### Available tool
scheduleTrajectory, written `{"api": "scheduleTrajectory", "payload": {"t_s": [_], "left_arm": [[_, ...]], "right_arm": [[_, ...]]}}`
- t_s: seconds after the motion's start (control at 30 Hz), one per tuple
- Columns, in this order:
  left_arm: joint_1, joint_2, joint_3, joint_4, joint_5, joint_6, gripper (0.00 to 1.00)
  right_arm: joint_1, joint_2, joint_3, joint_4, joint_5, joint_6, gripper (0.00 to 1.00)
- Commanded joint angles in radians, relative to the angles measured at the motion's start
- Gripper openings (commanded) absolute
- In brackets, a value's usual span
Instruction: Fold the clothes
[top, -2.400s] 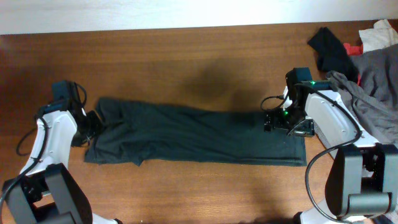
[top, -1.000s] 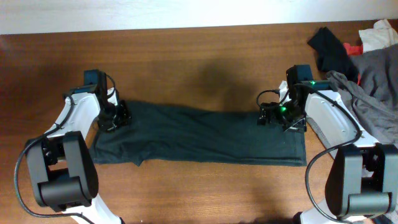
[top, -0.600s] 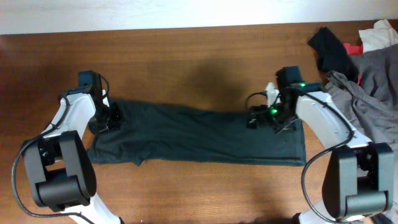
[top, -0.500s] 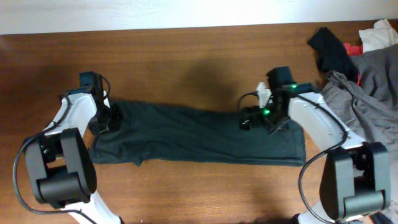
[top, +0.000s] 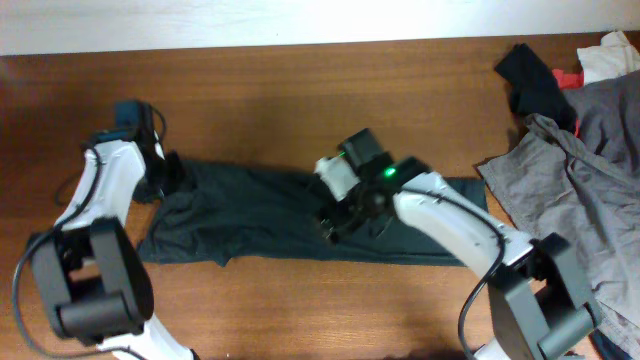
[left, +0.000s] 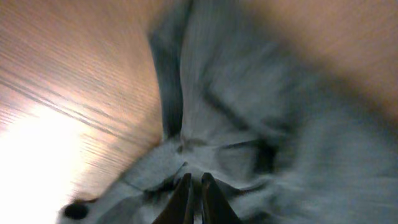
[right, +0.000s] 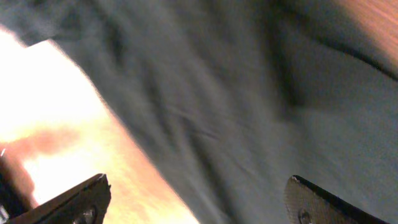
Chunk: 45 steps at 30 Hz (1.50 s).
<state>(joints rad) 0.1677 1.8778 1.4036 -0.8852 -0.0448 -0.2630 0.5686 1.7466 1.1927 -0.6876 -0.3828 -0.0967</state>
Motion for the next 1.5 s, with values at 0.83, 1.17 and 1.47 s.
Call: {"api": "scheduleTrajectory", "payload": {"t_s": [0.83,1.17,1.47], "left_arm": [[0.254,-0.207,0.102,-0.052,0.023,-0.092,0.37],[0.254,-0.206,0.102,-0.051,0.023,-0.092,0.37],[0.248,-0.206,0.102,-0.052,0.023,-0.092,0.37]], "right_arm": [[0.481,0.218,-0.003,0.634,0.237,-0.105,0.71],[0.481,0.231,-0.003,0.666,0.181,-0.08,0.61],[0.497,0.241,-0.003,0.71,0.14,0.002,0.67]]}}
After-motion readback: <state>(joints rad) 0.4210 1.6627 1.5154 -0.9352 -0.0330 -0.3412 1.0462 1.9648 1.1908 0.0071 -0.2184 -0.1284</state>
